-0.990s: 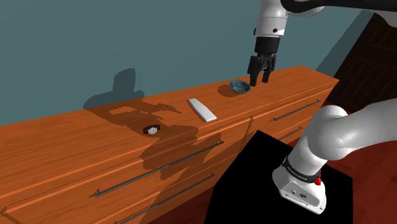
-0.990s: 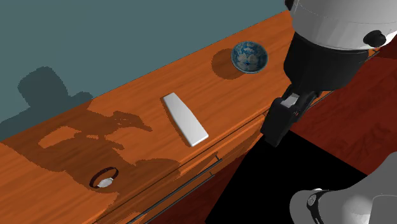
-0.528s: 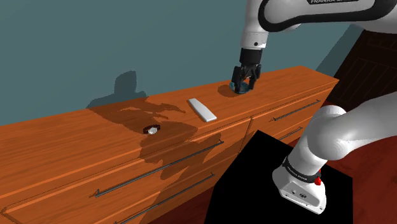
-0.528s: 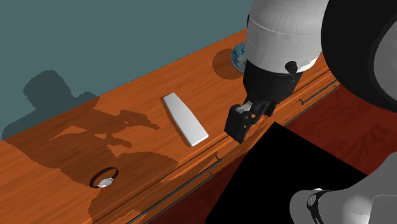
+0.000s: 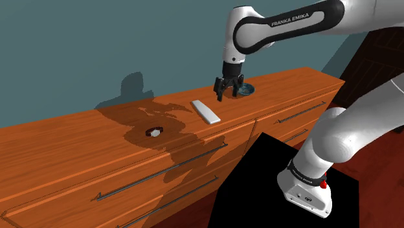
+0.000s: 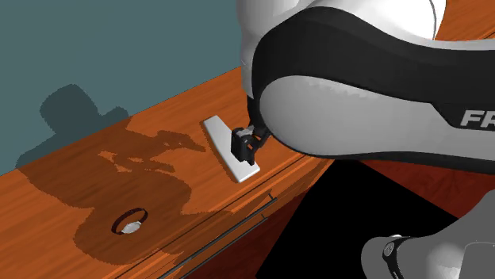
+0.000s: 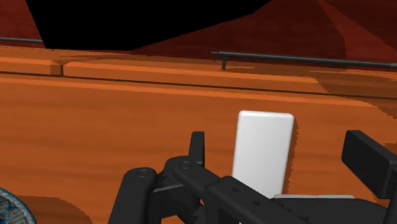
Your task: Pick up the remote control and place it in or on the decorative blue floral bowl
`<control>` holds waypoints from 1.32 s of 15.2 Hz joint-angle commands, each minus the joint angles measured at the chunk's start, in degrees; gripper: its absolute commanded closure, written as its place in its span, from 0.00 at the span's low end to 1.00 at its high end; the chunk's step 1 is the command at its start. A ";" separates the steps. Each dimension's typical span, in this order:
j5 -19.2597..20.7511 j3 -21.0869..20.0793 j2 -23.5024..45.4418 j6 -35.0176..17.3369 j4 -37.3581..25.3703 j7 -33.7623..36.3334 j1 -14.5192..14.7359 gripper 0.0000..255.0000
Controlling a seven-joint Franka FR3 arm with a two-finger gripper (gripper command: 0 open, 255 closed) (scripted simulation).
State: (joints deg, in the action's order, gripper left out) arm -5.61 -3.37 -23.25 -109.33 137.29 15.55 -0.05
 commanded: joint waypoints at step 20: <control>6.48 -1.88 27.54 -23.95 -7.68 8.63 -1.37 0.00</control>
State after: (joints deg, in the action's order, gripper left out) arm 0.83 -5.21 4.07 -133.03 129.59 24.08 -1.47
